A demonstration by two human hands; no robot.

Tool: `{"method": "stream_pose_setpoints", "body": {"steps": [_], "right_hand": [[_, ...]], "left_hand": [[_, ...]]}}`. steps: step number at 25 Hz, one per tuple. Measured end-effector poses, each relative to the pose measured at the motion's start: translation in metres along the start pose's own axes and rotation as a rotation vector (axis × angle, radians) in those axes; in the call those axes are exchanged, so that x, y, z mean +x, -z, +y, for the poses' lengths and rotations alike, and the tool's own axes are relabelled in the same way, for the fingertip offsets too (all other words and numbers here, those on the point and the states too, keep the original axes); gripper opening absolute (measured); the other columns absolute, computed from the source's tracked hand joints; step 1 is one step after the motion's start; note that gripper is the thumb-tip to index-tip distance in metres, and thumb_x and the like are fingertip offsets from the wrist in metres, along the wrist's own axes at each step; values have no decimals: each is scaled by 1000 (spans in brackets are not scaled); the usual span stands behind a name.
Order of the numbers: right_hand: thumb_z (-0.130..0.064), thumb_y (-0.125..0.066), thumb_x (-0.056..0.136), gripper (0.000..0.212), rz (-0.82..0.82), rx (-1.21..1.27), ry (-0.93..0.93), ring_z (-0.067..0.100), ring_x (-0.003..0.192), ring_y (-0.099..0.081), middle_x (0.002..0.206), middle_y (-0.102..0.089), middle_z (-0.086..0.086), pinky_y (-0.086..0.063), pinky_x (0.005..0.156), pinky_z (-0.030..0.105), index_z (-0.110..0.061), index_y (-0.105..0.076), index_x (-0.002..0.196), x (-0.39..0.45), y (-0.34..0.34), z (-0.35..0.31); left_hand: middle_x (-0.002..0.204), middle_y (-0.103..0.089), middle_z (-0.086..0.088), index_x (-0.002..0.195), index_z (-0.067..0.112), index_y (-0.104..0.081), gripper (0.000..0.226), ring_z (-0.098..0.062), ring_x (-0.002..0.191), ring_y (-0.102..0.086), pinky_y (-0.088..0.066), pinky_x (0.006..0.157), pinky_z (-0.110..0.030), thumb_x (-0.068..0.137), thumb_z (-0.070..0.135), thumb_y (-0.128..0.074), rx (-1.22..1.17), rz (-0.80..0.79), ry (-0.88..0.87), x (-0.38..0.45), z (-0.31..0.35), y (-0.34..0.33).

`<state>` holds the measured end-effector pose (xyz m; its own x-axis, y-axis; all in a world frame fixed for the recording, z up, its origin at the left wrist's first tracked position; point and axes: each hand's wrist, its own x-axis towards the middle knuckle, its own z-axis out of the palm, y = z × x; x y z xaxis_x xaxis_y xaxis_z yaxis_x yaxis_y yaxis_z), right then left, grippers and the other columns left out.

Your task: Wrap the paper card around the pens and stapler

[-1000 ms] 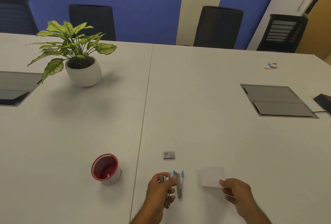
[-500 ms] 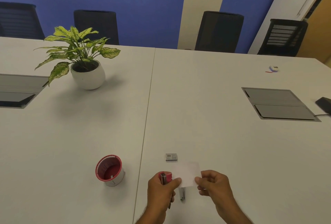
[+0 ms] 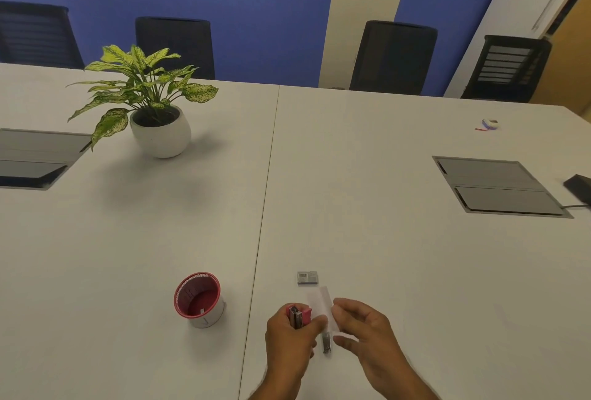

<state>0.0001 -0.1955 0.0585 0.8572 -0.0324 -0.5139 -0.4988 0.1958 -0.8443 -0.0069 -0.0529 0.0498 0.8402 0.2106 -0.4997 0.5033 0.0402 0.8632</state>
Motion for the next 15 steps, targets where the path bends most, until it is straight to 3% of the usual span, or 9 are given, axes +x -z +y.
{"method": "stream_pose_setpoints", "body": {"steps": [4, 7, 11, 15], "right_hand": [[-14, -69, 86, 14, -30, -60, 12, 21, 78, -71, 94, -78, 10, -55, 66, 30, -9, -75, 97, -3, -4, -1], [-13, -71, 85, 12, 43, -88, 50, 22, 77, -71, 92, -77, 13, -55, 63, 29, -7, -74, 94, -1, -3, 2], [-10, -74, 82, 10, 98, -89, 70, 22, 72, -70, 87, -75, 17, -54, 60, 28, -5, -74, 91, -1, -5, 5], [-8, -75, 81, 11, 83, -75, 67, 20, 68, -67, 80, -72, 15, -52, 59, 29, -3, -73, 90, -5, -6, 5]], "left_hand": [[60, -65, -8, 86, 12, -68, 24, -16, 45, -54, -45, 42, -23, 71, 22, -84, -32, -39, 1, -6, 1, 0], [53, -59, -12, 88, 7, -69, 18, -19, 39, -47, -37, 38, -22, 73, 11, -78, -129, -74, 40, -10, 2, 3], [52, -59, -13, 87, 6, -69, 19, -20, 36, -44, -39, 40, -23, 74, 16, -78, -152, -73, 54, -9, 1, 4], [55, -61, -9, 86, 7, -68, 12, -16, 36, -45, -40, 40, -22, 78, 8, -77, -101, -33, 23, -9, -1, 4]]}}
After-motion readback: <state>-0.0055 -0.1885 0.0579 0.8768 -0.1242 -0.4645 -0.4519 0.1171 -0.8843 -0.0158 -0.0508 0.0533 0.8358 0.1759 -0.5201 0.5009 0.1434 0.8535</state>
